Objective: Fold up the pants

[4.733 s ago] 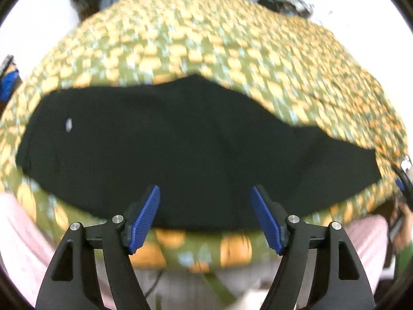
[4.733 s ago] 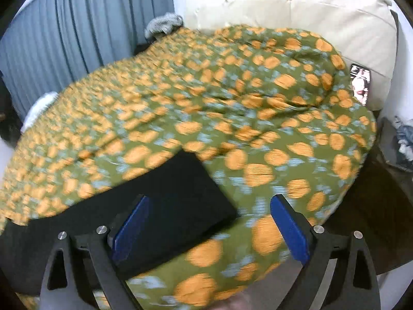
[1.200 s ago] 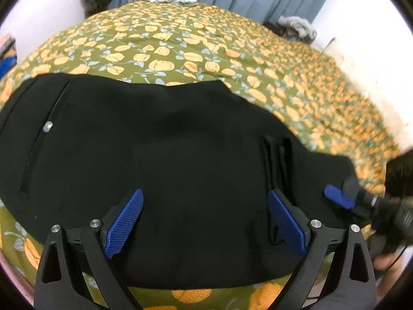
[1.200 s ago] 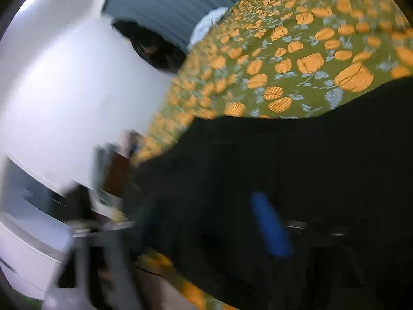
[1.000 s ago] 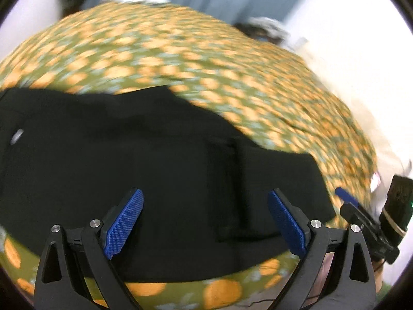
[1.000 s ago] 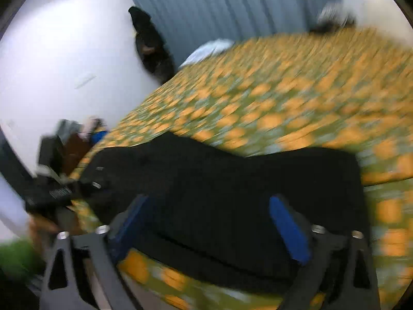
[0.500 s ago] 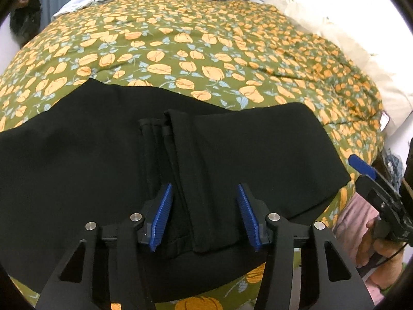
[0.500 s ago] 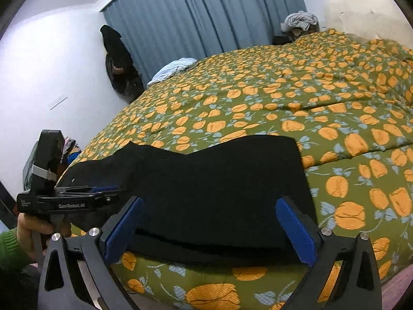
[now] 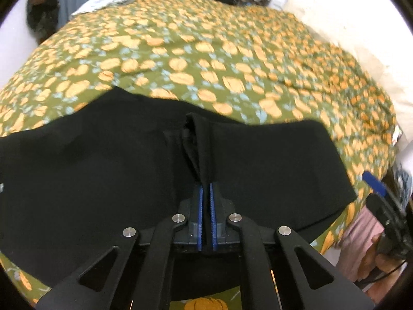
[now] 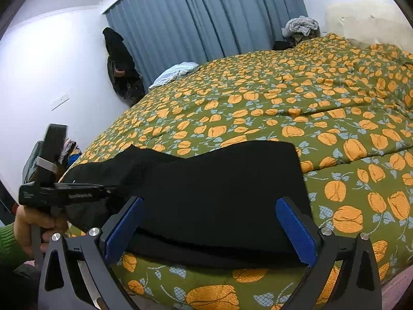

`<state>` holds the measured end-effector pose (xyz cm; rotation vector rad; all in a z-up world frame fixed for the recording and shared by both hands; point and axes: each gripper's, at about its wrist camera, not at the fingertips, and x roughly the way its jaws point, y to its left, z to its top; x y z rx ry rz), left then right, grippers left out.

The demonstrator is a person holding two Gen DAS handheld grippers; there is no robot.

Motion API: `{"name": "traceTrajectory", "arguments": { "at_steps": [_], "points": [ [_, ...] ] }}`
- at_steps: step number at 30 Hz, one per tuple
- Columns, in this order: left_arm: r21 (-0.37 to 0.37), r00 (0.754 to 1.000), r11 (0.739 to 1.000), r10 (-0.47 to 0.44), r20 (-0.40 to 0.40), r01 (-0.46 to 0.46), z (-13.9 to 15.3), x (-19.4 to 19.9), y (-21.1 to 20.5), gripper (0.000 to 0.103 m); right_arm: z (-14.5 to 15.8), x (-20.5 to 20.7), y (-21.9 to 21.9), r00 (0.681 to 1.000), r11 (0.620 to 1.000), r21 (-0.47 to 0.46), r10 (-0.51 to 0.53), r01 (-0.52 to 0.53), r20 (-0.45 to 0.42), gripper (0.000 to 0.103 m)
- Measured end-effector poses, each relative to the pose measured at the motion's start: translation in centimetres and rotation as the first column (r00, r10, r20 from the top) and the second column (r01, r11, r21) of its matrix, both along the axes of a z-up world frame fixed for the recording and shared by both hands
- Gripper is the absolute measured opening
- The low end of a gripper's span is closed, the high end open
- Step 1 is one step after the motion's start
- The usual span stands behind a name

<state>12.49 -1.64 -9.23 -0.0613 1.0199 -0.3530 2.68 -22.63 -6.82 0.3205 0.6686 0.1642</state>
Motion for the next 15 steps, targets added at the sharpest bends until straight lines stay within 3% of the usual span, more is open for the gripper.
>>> {"name": "traceTrajectory", "arguments": {
  "at_steps": [9, 11, 13, 15],
  "points": [
    [0.067, 0.999, 0.998, 0.018, -0.04, -0.015, -2.9, 0.3, 0.5, 0.004, -0.2, 0.6, 0.0, 1.0, 1.0, -0.019, 0.008, -0.008, -0.003, 0.102],
    [0.076, 0.999, 0.997, 0.014, -0.034, -0.012, -3.0, 0.2, 0.3, 0.005, -1.6, 1.6, 0.4, 0.996, 0.999, 0.008, 0.052, -0.051, -0.07, 0.102],
    [0.075, 0.999, 0.997, 0.01, -0.036, -0.007, -3.0, 0.2, 0.3, 0.006, -4.6, 3.1, 0.5, 0.973, 0.995, 0.063, 0.083, -0.071, -0.213, 0.102],
    [0.07, 0.999, 0.998, 0.01, -0.039, -0.008, -3.0, 0.2, 0.4, 0.01, -5.9, 3.5, 0.7, 0.962, 0.995, 0.054, 0.09, -0.079, -0.259, 0.102]
  ]
}}
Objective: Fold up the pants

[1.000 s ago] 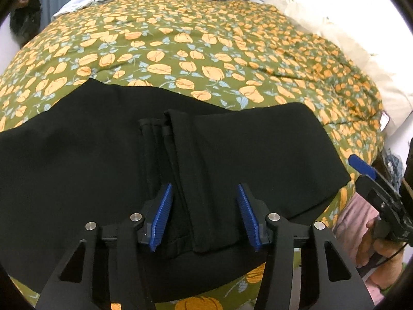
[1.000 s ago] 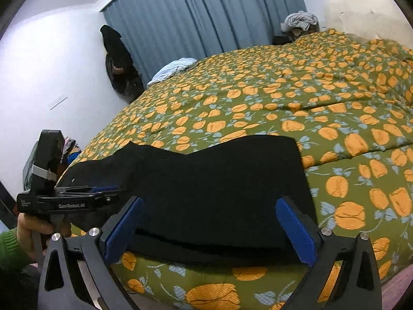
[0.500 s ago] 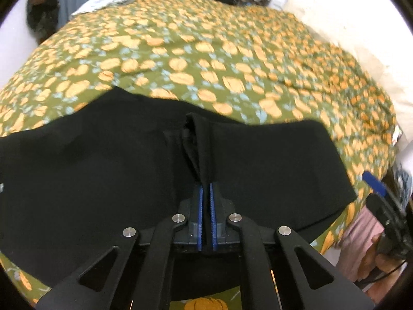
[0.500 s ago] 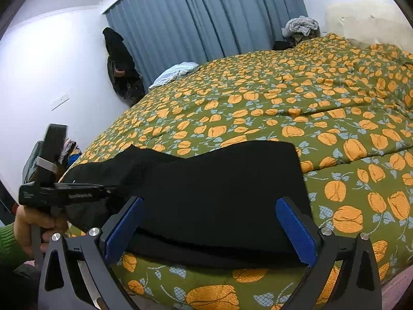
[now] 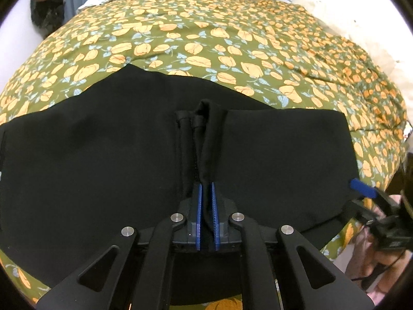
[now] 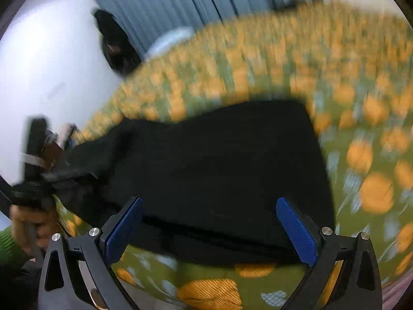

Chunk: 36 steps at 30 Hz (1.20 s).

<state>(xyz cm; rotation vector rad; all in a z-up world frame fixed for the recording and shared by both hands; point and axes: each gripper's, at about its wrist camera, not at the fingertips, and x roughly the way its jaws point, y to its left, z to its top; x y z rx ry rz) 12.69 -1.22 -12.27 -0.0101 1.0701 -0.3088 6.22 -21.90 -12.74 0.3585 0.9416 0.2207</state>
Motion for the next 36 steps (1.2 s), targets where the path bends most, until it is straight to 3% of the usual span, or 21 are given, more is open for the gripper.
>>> {"name": "traceTrajectory", "arguments": {
  "at_steps": [4, 7, 8, 10, 11, 12, 20, 36],
  "points": [
    [-0.008, 1.0, 1.0, -0.005, 0.003, 0.006, 0.1, -0.2, 0.1, 0.011, 0.2, 0.1, 0.7, 1.0, 0.998, -0.057, 0.018, -0.017, 0.015, 0.103],
    [-0.025, 1.0, 1.0, -0.006, -0.005, 0.006, 0.3, -0.3, 0.1, 0.019, 0.2, 0.0, 0.7, 1.0, 0.998, -0.06, 0.01, -0.009, 0.02, 0.103],
    [-0.03, 1.0, 1.0, -0.006, -0.006, 0.006, 0.4, -0.4, 0.2, 0.025, 0.2, 0.0, 0.6, 1.0, 0.998, -0.059, 0.008, -0.007, 0.021, 0.103],
    [-0.027, 1.0, 1.0, 0.002, 0.003, -0.002, 0.9, -0.7, 0.3, 0.045, 0.1, -0.1, 0.6, 1.0, 0.998, -0.059, 0.007, -0.006, 0.023, 0.103],
    [-0.018, 1.0, 1.0, 0.01, 0.011, -0.01, 1.2, -0.9, 0.4, 0.06, 0.1, 0.0, 0.6, 1.0, 0.998, -0.06, 0.007, -0.005, 0.024, 0.103],
    [-0.011, 0.999, 1.0, 0.02, 0.025, -0.019, 1.5, -1.1, 0.5, 0.067, 0.2, 0.0, 0.7, 1.0, 0.998, -0.061, 0.007, -0.006, 0.024, 0.103],
    [-0.039, 0.996, 0.996, 0.086, 0.039, -0.084, 2.9, -1.5, 3.1, 0.07, 0.2, 0.1, 0.9, 1.0, 0.998, -0.069, 0.001, 0.0, 0.022, 0.103],
    [-0.037, 0.982, 0.982, 0.186, 0.006, -0.186, 2.3, -0.8, 5.6, 0.071, 0.1, 0.1, 1.0, 1.0, 0.997, -0.081, -0.004, 0.006, 0.025, 0.103]
  ]
}}
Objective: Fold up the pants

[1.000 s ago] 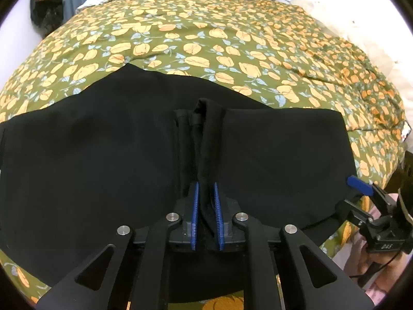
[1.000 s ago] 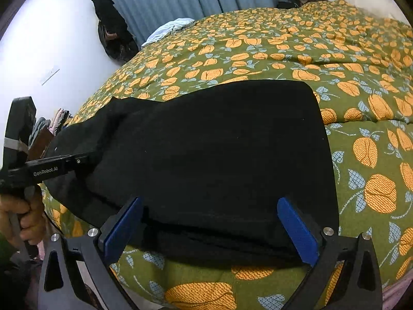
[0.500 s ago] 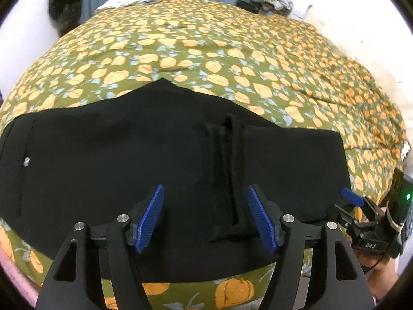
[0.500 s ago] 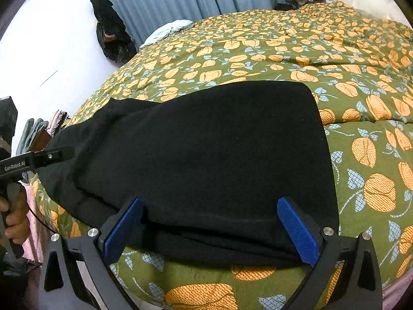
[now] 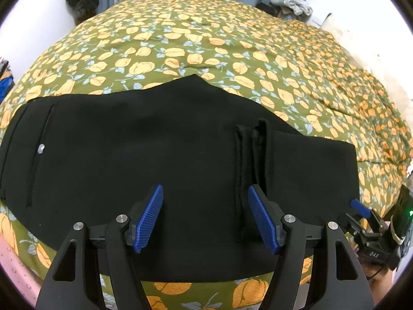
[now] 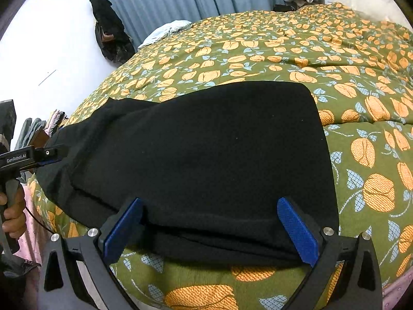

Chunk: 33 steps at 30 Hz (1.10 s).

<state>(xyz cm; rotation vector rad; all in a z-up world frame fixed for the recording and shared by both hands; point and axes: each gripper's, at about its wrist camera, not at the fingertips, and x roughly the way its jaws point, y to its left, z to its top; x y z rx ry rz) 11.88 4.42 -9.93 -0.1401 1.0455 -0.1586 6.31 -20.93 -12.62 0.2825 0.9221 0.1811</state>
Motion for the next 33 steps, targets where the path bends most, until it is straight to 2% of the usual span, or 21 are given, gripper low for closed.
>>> {"name": "traceTrajectory", "arguments": {
  "at_steps": [14, 33],
  "points": [
    [0.018, 0.996, 0.996, 0.085, 0.01, -0.085, 0.6, 0.8, 3.2, 0.074, 0.0, 0.0, 0.0, 1.0, 1.0, -0.002, 0.0, 0.0, 0.001, 0.103],
    [0.059, 0.962, 0.961, 0.27, -0.03, -0.268, 1.0, 2.4, 11.7, 0.075, -0.3, 0.2, -0.1, 1.0, 1.0, -0.022, -0.001, 0.001, 0.007, 0.103]
  ]
}}
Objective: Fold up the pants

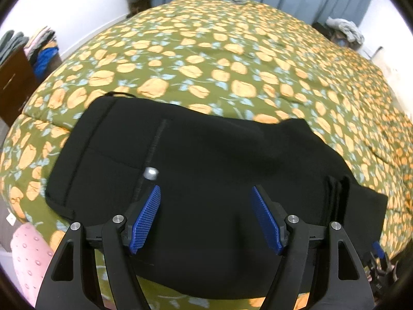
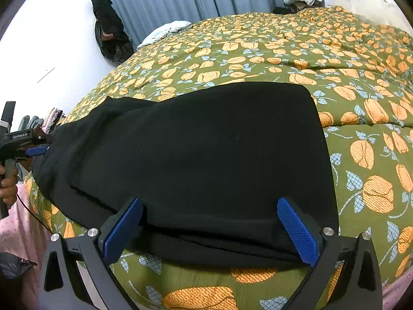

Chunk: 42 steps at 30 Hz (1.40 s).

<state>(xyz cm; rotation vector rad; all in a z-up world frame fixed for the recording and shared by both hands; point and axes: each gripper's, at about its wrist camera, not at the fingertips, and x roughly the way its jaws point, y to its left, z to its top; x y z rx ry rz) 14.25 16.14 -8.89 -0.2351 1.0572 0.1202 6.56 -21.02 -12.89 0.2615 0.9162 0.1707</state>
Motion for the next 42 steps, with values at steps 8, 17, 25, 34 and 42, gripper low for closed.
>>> {"name": "traceTrajectory", "arguments": {
  "at_steps": [8, 17, 25, 34, 42],
  "points": [
    [-0.002, 0.999, 1.0, 0.03, -0.022, -0.03, -0.7, -0.7, 1.6, 0.075, 0.0, 0.1, 0.0, 1.0, 1.0, -0.003, 0.0, 0.0, 0.002, 0.103],
    [0.034, 1.0, 0.999, 0.005, -0.018, -0.004, -0.1, -0.1, 1.8, 0.075, -0.1, 0.1, 0.1, 1.0, 1.0, -0.004, -0.001, 0.001, 0.002, 0.103],
    [0.033, 0.999, 0.998, 0.049, 0.001, -0.049, 1.0, 0.5, 4.4, 0.076, -0.1, 0.1, 0.1, 1.0, 1.0, -0.008, -0.002, 0.002, 0.003, 0.103],
    [-0.016, 0.993, 0.995, 0.099, -0.062, -0.1, -0.9, 1.2, 7.6, 0.077, -0.1, 0.1, 0.1, 1.0, 1.0, -0.011, -0.003, 0.004, 0.005, 0.103],
    [0.015, 0.996, 0.997, 0.081, -0.043, -0.08, -0.3, 1.6, 7.2, 0.077, -0.1, 0.1, 0.3, 1.0, 1.0, -0.019, -0.006, 0.006, 0.008, 0.103]
  ]
}}
